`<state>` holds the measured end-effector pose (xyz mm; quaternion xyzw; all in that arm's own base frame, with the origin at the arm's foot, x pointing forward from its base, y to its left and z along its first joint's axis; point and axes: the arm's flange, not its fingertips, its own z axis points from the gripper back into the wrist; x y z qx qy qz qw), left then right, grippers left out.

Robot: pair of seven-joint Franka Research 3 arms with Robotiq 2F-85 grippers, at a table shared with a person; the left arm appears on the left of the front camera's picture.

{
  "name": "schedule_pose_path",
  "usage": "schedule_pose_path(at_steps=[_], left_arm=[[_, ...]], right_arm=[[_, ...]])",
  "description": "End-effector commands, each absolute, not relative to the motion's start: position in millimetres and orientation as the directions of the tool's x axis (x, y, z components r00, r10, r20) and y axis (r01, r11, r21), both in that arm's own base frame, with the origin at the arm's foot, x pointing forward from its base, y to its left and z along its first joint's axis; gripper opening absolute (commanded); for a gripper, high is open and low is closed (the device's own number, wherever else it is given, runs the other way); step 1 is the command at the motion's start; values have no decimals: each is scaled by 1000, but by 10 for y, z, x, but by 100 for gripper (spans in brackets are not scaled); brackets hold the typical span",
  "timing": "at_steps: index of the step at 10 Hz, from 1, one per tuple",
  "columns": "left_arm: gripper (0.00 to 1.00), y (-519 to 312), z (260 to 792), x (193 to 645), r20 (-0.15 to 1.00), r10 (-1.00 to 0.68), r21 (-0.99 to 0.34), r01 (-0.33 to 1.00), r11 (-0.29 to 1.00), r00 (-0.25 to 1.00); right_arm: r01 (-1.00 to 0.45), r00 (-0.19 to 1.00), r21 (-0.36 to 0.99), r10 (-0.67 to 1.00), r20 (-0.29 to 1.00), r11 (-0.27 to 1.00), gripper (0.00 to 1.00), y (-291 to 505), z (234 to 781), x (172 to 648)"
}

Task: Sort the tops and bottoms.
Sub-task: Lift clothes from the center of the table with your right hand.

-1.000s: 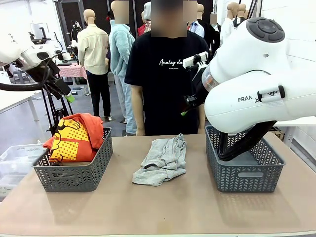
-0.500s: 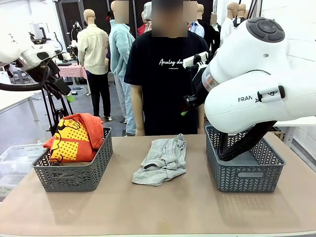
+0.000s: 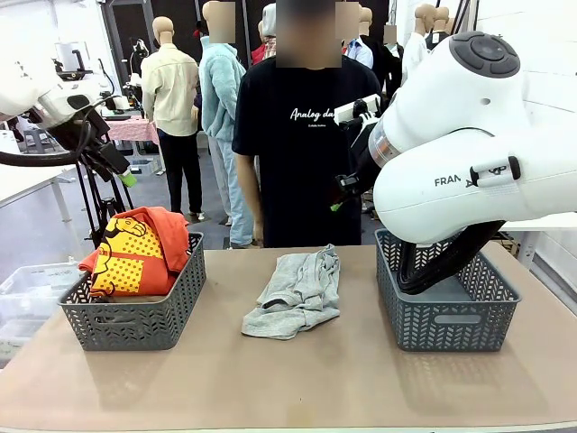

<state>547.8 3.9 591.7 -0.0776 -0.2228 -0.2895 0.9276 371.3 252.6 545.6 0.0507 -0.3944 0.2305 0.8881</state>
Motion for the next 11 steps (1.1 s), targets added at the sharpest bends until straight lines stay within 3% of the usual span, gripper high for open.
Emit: schedule_pose_path(at_steps=[1,6,9,11], left_arm=[[100,43,5899,5444,476,-496,-14,570,822,727],[100,39,5917,5478,458,-503,-15,572,820,733],[100,-409,6234,4833,481,-721,123,775,620,499],[100,-569,6366,4418,408,-855,139,904,404,319]], right_arm=[[-456,576,-88,369,730,885,100,2518,5427,3711],[-456,576,-88,369,730,885,100,2518,5427,3711],[-456,576,-88,369,730,885,100,2518,5427,3711],[-456,576,-88,369,730,885,100,2518,5427,3711]])
